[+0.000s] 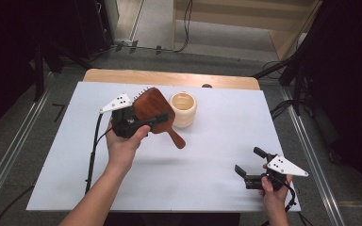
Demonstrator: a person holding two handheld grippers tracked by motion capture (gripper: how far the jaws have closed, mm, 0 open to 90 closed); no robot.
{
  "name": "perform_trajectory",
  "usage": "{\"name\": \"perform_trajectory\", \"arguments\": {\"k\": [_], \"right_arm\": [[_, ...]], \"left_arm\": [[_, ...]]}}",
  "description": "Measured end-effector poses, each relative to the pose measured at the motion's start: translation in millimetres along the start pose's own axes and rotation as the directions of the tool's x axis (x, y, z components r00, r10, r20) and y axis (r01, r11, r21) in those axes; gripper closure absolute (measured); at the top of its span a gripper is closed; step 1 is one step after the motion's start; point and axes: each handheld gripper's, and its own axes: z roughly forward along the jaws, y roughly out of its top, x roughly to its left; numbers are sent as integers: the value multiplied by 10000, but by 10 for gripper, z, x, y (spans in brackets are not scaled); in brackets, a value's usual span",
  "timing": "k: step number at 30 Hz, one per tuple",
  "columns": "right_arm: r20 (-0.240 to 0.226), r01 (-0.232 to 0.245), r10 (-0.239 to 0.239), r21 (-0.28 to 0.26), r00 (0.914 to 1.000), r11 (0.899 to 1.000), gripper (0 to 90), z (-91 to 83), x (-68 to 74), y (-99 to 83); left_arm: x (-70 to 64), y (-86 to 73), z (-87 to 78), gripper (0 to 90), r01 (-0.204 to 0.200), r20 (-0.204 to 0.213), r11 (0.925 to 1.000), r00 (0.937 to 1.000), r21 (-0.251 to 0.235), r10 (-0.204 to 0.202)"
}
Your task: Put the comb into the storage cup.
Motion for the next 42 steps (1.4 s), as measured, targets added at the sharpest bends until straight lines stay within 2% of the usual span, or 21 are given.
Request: {"name": "perform_trajectory", "arguments": {"k": [11,42], "right_arm": [[-7,-57,57,25,10000,10000,0,4,0,-9],[-6,-21,21,-11,10000,10000,0,8,-7,-20]], "left_arm": [[44,104,-36,561,2,-153,9998,9999,-174,-5],[261,338,69,560,163,-554,9976,9983,-676,-200]]}}
